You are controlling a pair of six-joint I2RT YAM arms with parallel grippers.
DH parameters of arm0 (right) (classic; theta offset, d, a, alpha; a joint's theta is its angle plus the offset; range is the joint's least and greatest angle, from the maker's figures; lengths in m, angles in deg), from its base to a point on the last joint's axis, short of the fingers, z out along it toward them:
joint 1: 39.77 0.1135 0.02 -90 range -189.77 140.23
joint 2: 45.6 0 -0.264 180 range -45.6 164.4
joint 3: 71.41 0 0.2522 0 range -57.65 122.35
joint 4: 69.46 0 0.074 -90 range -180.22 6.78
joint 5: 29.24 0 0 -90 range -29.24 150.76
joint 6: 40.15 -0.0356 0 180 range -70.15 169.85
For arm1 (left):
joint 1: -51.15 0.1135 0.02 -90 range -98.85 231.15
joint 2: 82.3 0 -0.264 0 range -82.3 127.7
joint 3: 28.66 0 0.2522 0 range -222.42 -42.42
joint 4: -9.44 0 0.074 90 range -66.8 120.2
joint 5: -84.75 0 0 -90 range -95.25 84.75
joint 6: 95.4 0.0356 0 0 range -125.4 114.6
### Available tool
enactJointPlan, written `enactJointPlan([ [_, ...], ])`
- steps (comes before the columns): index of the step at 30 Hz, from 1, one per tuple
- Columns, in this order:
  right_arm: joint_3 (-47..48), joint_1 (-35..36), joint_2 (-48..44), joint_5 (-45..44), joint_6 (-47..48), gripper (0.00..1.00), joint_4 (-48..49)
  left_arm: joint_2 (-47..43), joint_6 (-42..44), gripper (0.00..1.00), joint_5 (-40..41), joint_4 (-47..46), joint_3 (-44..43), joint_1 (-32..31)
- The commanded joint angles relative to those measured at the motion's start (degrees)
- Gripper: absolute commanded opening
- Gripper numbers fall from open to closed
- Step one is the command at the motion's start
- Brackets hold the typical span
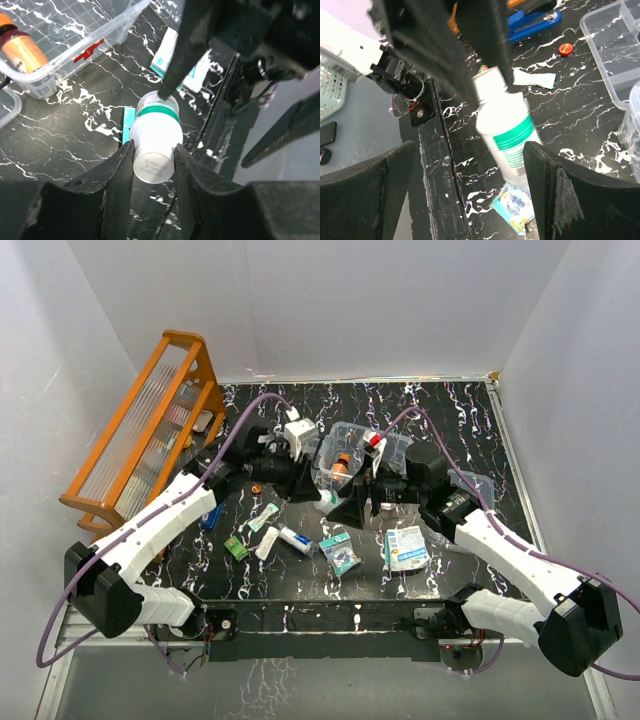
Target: Organize the medicine kit
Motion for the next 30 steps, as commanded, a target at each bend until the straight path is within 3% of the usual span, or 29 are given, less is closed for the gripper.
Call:
enactJointPlan([
  [1, 0.4, 0.6, -0.9, 3.6, 3.8, 0.87, 3.8, 1.5, -14.1, 0.00, -5.7, 3.8, -5.4, 4.1],
  [7, 2.4, 0.6, 0.4, -2.9, 6.6, 0.85, 2.2, 3.2, -16.1, 0.00, -13.8, 4.6, -7.6, 5.6],
  [13, 4.8, 1.0, 4.9, -2.0, 8.1, 0.83, 2.2, 3.2, -13.6, 0.00, -15.4, 6.1, -8.8, 5.6],
  [18, 6.5, 1.3, 8.3, 3.6, 8.3, 0.63, 2.3, 5.6, -12.9, 0.00, -15.9, 8.4, -10.3, 5.7],
  [26, 5.2, 1.3, 9.2, 4.4, 5.5, 0.32, 4.5, 6.7, -14.0, 0.00, -15.0, 8.0, -10.6, 5.8],
  [27, 5.1, 1.3, 9.1, 3.7, 5.1, 0.31, 4.5, 6.9, -14.2, 0.05, -13.9, 8.4, -11.0, 6.0],
  [30, 4.3, 1.3, 8.2, 0.2, 2.9, 0.29, 5.3, 6.2, -15.6, 0.34, -9.2, 7.1, -10.8, 6.4],
])
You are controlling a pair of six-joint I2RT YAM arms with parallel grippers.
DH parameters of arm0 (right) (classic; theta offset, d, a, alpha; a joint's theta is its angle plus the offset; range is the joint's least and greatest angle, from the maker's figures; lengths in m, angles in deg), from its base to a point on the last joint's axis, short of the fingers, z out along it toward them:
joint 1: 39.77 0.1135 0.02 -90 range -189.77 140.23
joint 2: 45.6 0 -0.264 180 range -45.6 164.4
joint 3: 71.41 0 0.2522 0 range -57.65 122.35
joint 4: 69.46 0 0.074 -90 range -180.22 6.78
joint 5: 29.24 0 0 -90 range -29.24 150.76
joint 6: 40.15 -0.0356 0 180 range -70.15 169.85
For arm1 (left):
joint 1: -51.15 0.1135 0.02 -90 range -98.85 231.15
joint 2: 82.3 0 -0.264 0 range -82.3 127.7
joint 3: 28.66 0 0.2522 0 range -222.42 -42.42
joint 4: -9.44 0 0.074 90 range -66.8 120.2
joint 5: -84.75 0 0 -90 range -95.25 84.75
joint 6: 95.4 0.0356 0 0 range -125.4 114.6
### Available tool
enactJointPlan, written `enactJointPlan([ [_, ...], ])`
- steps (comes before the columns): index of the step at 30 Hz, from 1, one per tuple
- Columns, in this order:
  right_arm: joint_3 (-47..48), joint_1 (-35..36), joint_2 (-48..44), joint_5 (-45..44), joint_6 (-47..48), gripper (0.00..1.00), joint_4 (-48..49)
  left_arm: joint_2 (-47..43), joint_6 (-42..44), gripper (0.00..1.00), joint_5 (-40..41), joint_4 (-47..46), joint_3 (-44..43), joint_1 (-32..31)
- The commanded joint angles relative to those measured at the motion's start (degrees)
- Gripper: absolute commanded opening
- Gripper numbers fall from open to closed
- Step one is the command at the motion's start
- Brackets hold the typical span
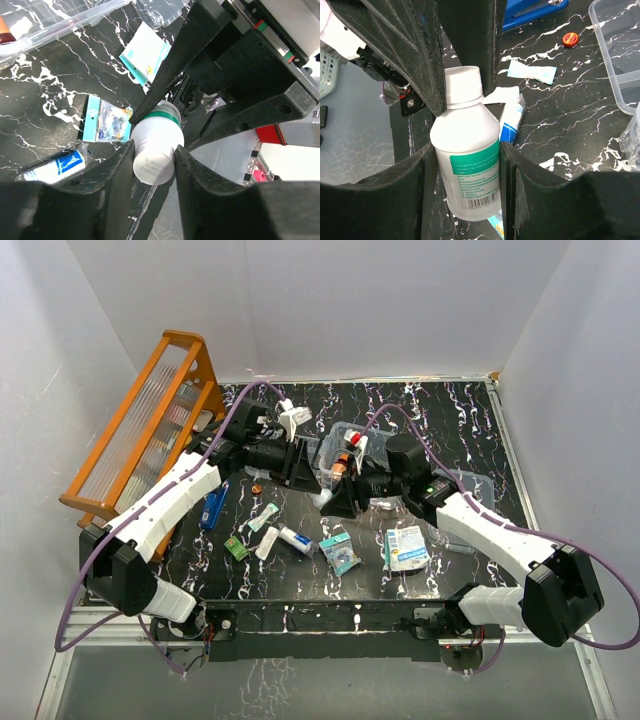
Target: Organize the medicine kit
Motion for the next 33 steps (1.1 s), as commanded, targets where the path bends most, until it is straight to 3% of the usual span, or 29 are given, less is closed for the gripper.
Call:
enactJointPlan([
  [1, 0.3, 0.0, -2.0, -5.5, -4.1, 0.28, 5.6, -2.0, -3.1, 0.45, 4.9, -1.3, -2.1, 0.5],
  [3, 0.1, -0.1, -2.9, -11.8, -6.5, 0.27, 6.1, -3.3, -5.0, 0.61, 13.9, -2.4, -1.7, 1.1],
  [6, 1.3, -0.2, -4.5, -26.9, -10.6, 0.25, 5.3, -7.4, -8.2, 0.74, 31.9, -2.0, 0.5, 4.9],
  [8, 3.7, -0.5, -4.7, -35.4, -12.8, 0.26, 3.2, -10.8, -8.8, 0.77, 40.0, -2.8, 3.4, 8.2],
  [11, 8.1, -0.7, -2.5, -45.7, -16.9, 0.27, -1.4, -15.2, -7.5, 0.78, 45.3, -6.0, 8.6, 10.1],
  [17, 15.9, -1.6, 5.5, -65.3, -28.9, 0.28, -11.7, -19.8, -6.5, 0.79, 45.0, -14.3, 18.2, 10.2],
  [24, 21.9, -4.2, 18.3, -64.7, -35.0, 0.27, -16.3, -20.3, -6.1, 0.79, 38.1, -19.5, 23.9, 10.2],
  [33, 22.7, -4.1, 24.9, -61.5, -39.0, 0.27, -17.3, -22.2, -5.9, 0.79, 37.7, -20.8, 26.1, 10.2],
])
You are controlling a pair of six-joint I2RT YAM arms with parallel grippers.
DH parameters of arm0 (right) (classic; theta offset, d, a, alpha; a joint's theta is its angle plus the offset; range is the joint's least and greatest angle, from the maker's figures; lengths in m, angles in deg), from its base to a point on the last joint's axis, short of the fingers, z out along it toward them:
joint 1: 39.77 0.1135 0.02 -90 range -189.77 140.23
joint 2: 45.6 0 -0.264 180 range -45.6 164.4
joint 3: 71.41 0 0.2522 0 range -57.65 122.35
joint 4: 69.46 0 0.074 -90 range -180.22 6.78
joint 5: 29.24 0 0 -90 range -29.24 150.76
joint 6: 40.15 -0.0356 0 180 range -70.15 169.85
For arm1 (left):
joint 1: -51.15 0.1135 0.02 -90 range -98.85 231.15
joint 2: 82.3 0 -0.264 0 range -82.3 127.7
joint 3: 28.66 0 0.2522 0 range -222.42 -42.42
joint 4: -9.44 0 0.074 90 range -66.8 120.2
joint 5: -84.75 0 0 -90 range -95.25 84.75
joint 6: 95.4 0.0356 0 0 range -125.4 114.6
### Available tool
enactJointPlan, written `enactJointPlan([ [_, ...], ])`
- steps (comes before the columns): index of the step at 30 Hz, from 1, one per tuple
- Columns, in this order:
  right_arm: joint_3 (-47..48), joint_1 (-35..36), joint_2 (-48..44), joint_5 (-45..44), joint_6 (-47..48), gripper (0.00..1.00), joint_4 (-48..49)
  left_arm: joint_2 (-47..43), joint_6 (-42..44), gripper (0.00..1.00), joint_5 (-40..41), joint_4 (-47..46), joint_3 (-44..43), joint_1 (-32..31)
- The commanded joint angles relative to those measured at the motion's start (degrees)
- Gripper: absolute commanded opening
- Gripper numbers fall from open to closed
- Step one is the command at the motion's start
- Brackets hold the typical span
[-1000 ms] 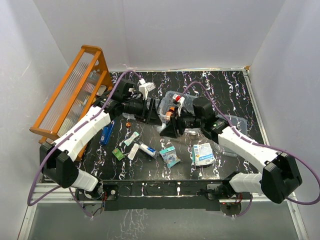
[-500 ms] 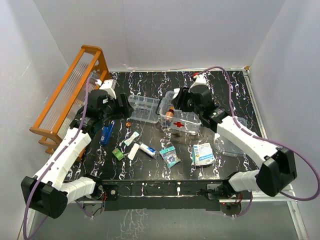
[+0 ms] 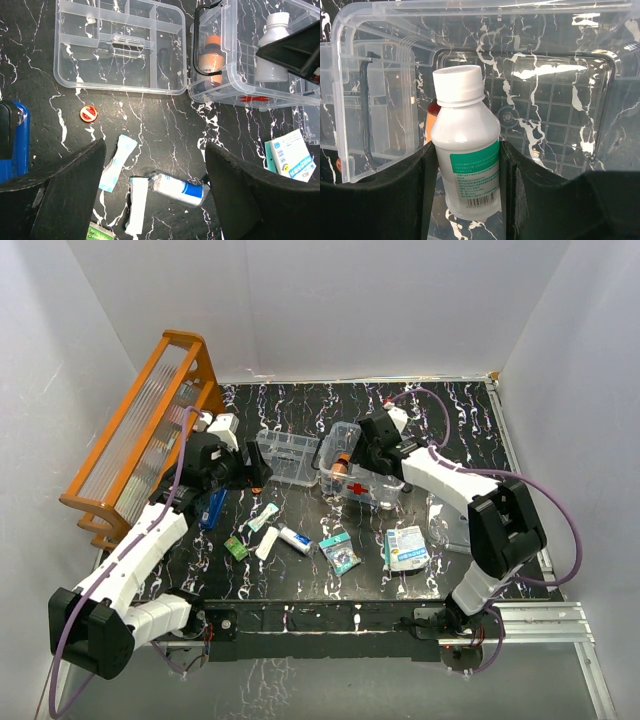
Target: Organize the medicine kit
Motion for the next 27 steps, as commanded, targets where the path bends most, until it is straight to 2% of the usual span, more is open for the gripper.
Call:
enactJointPlan([
  [1, 4.2, 0.2, 2.3, -0.2, -3.6, 0.28, 0.8, -2.3, 0.1, 0.79, -1.8, -2.5, 0.8, -0.2],
  [14, 8.2, 2.4, 10.6, 1.7, -8.8, 0.34, -3.2, -2.2, 1.5, 0.80, 1.3, -0.1, 0.0, -0.1],
  [22, 9.4, 2.5, 12.4, 2.8, -9.4, 0.53, -5.1, -1.8, 2.2, 0.80, 1.2, 0.4, -0.3, -0.1],
  [27, 9.8, 2.5, 11.4, 3.3, -7.9, 0.56, -4.6, -1.5, 2.4, 0.80, 1.1, 0.5, -0.3, -0.1],
])
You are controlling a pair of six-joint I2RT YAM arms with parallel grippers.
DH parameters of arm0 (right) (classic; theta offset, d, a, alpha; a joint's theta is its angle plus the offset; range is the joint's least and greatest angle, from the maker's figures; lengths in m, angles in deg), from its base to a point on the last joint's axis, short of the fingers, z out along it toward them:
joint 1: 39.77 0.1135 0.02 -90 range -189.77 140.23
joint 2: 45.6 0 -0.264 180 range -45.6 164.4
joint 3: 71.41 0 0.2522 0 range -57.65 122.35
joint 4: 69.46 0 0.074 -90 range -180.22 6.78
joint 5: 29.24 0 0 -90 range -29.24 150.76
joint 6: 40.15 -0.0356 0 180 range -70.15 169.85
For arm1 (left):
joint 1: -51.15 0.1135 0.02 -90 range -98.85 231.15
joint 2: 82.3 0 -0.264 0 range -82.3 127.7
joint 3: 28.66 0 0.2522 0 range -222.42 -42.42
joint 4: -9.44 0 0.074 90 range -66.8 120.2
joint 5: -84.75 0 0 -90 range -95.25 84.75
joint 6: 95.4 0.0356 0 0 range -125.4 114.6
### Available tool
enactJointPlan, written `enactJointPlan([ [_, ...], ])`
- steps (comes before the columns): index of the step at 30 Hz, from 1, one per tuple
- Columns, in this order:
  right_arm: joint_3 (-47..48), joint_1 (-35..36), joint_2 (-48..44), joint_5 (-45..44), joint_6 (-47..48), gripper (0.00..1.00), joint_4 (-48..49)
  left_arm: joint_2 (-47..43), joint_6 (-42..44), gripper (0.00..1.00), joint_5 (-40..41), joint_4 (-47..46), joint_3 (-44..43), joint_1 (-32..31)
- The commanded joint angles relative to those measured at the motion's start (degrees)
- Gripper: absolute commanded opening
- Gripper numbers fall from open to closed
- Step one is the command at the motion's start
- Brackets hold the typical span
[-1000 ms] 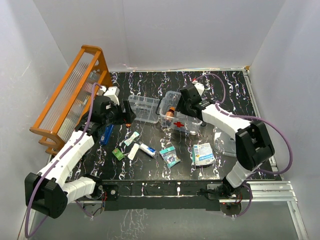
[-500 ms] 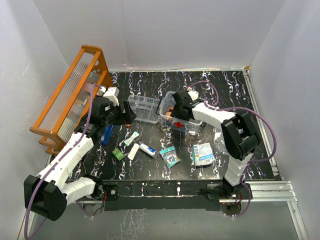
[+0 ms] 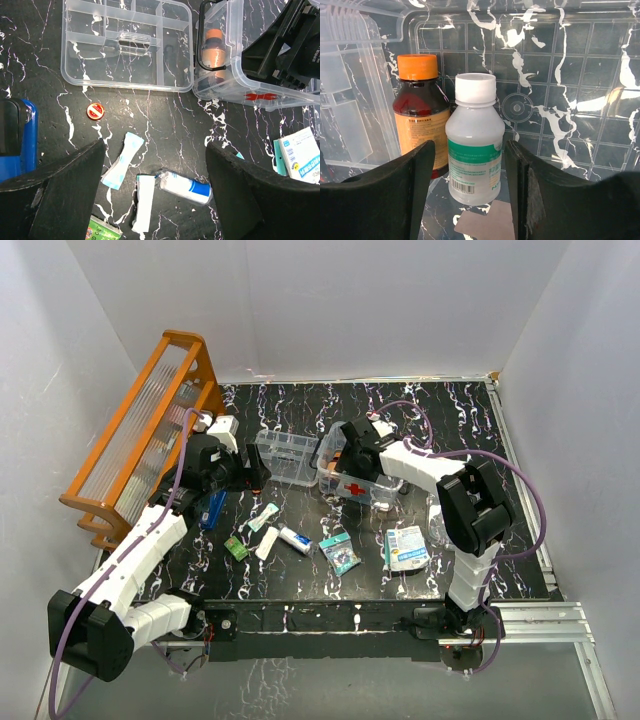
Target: Organize the medicine kit
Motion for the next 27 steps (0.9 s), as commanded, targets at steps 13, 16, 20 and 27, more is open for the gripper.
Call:
enactJointPlan([
  [13, 3.6, 0.4, -1.7, -3.5, 1.7, 0.65, 3.7, 0.2, 1.1, 0.80, 0.6, 0.4, -1.3, -0.1],
  [16, 3.6, 0.5, -1.1, -5.1, 1.8, 0.71, 4.8, 0.4, 1.1, 0.80, 0.6, 0.5, -1.3, 0.0],
  [20, 3.6, 0.4, 0.5, -6.3, 1.1, 0.71, 6.2, 0.6, 1.1, 0.80, 0.6, 0.6, -1.3, -0.1],
  [27, 2.5, 0.6, 1.1, -6.3, 0.2, 0.69, 10.1, 0.7, 1.2, 0.80, 0.8, 0.8, -1.3, 0.0],
])
